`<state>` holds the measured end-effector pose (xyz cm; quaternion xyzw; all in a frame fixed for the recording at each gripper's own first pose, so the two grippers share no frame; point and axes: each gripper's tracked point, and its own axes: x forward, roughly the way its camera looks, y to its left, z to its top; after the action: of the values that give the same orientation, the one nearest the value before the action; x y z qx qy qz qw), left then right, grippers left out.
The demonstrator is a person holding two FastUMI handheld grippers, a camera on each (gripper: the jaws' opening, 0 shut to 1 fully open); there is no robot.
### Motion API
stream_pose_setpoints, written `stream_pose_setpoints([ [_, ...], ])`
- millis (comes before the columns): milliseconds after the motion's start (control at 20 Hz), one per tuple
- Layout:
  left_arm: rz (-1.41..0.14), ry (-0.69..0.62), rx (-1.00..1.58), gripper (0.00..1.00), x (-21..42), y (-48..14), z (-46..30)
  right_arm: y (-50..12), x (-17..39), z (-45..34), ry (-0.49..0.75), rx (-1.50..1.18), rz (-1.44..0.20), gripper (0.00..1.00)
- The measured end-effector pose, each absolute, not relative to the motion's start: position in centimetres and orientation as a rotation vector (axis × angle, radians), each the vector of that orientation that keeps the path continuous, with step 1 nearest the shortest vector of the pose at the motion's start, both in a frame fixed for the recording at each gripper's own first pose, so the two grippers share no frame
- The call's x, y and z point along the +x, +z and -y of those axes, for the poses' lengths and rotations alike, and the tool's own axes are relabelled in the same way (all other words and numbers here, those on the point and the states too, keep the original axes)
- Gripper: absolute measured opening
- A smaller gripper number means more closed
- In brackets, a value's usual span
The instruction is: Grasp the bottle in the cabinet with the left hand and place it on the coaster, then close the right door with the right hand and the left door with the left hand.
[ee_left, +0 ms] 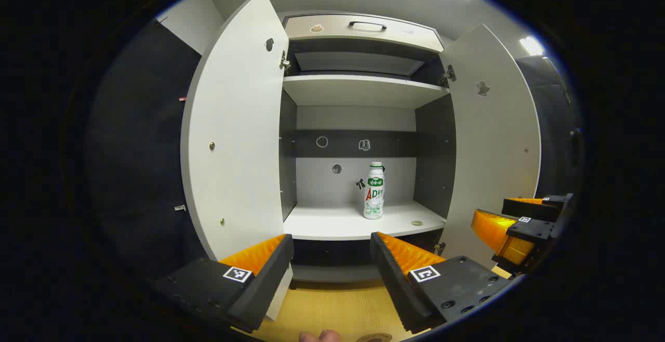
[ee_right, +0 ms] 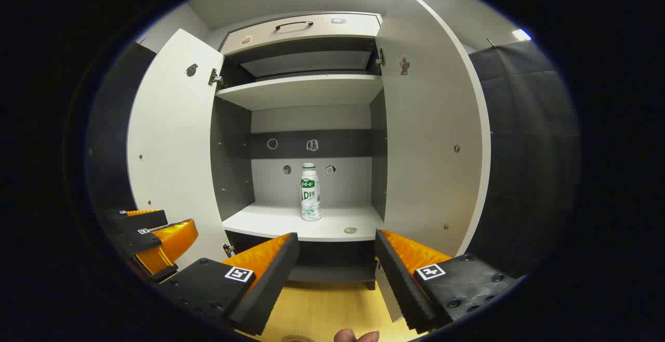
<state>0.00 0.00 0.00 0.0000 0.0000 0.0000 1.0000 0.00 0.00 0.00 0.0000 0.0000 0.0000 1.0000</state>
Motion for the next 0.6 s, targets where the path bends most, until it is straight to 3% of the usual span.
stream_pose_setpoints([
  [600, 0.007, -0.009, 0.012, 0.95, 0.56, 0.33, 0.23, 0.17, 0.31, 0.3, -0.01, 0.01, 0.003, 0.97],
])
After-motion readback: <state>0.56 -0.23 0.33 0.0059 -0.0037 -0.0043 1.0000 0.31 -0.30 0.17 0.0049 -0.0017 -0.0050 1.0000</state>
